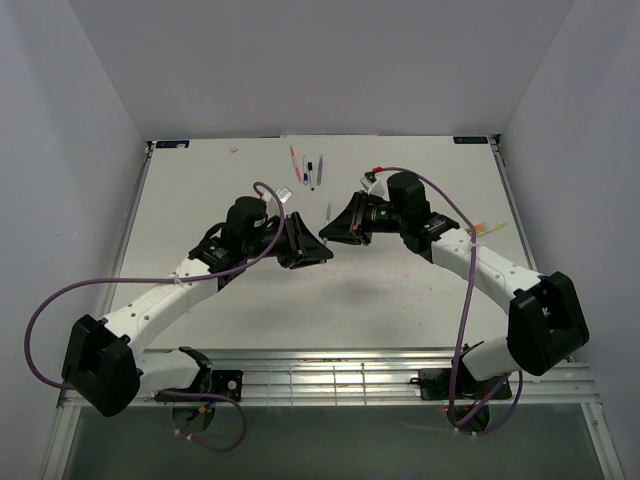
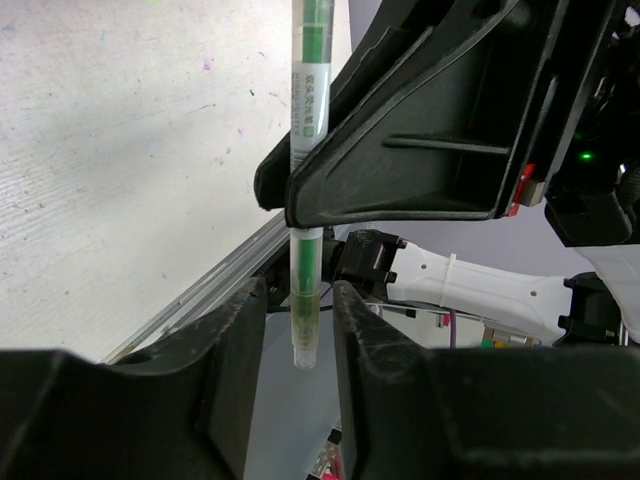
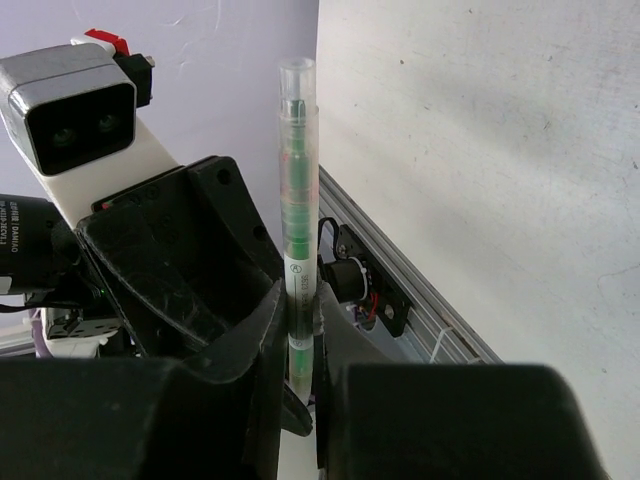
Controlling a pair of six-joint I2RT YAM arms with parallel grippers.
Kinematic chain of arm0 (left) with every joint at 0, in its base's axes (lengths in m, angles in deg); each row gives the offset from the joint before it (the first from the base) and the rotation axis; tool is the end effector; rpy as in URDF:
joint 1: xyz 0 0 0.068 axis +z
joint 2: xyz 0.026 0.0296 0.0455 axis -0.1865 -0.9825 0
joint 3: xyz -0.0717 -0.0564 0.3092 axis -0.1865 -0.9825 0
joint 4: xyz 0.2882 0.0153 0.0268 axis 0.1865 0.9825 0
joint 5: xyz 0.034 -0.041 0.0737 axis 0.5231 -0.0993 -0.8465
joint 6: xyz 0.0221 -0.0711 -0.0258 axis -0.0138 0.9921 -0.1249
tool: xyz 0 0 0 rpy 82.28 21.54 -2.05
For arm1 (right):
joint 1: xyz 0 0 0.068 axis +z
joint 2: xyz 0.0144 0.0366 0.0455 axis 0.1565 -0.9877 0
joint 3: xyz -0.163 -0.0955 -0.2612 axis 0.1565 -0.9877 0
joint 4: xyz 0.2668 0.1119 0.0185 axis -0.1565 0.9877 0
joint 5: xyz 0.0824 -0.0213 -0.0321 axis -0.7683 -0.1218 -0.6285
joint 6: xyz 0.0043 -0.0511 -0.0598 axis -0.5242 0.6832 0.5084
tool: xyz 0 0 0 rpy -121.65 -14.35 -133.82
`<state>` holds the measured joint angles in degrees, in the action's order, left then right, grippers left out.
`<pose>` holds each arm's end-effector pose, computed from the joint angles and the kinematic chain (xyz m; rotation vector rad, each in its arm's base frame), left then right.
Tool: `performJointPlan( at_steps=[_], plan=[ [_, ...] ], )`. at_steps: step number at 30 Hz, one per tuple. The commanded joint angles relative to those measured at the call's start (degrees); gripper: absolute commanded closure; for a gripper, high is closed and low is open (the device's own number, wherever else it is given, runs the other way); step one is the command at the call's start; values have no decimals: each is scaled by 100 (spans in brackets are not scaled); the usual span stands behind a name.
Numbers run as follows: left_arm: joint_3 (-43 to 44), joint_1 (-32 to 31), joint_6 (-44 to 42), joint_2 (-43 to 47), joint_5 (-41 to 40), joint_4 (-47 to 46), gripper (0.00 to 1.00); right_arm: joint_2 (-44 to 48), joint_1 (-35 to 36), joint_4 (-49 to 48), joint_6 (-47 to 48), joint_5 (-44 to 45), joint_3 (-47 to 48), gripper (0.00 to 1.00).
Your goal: Open the pen caps
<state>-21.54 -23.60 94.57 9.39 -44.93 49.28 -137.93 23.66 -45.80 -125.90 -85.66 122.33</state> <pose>0.2319 -0.2013 0.3117 -0.0963 2.3906 -1.4577 0.2908 0.2340 0.3218 0.0804 2.2721 1.6196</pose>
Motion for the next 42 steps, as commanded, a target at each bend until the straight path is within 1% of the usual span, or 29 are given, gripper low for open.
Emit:
performJointPlan(
  at_steps=[1,3,4,8,12,14,15,17,22,26,29,34,39,41,42],
  plan=[
    [-99,-19,1,162,136,-15,55,129,29,-104,122,70,219,92],
    [-135,-28,-8,214,136,-15,55,129,29,-104,113,61,201,92],
    [-152,-28,10,223,136,-15,60,129,29,-113,104,52,192,92],
    [-196,-28,27,250,136,-16,72,155,21,-113,104,70,157,92],
    [-161,-19,36,215,128,-50,78,94,21,-113,104,0,192,92],
    [-126,-28,27,145,189,-68,84,76,21,-113,113,-9,201,92],
    [-108,-28,36,118,215,-94,92,76,12,-113,131,25,210,92],
    [-108,-28,36,92,286,-112,100,68,-6,-104,166,70,210,92],
    [-257,-28,36,188,426,-147,100,-187,-322,-113,192,122,376,92],
    [-530,-28,54,355,593,-165,100,-556,-681,-113,219,131,858,92],
    [-784,-45,62,557,664,-174,100,-854,-779,-121,192,192,1105,92],
    [-1197,-116,159,987,690,-165,100,-1540,-823,-78,148,219,1861,92],
    [-1383,-125,133,1375,488,124,100,-2014,-841,1,140,193,2231,92],
    [-1330,-125,63,1384,331,457,100,-2024,-815,317,332,210,2249,92],
    [-1252,-116,-16,1358,147,572,100,-1937,-780,910,759,263,2153,92]
  ],
)
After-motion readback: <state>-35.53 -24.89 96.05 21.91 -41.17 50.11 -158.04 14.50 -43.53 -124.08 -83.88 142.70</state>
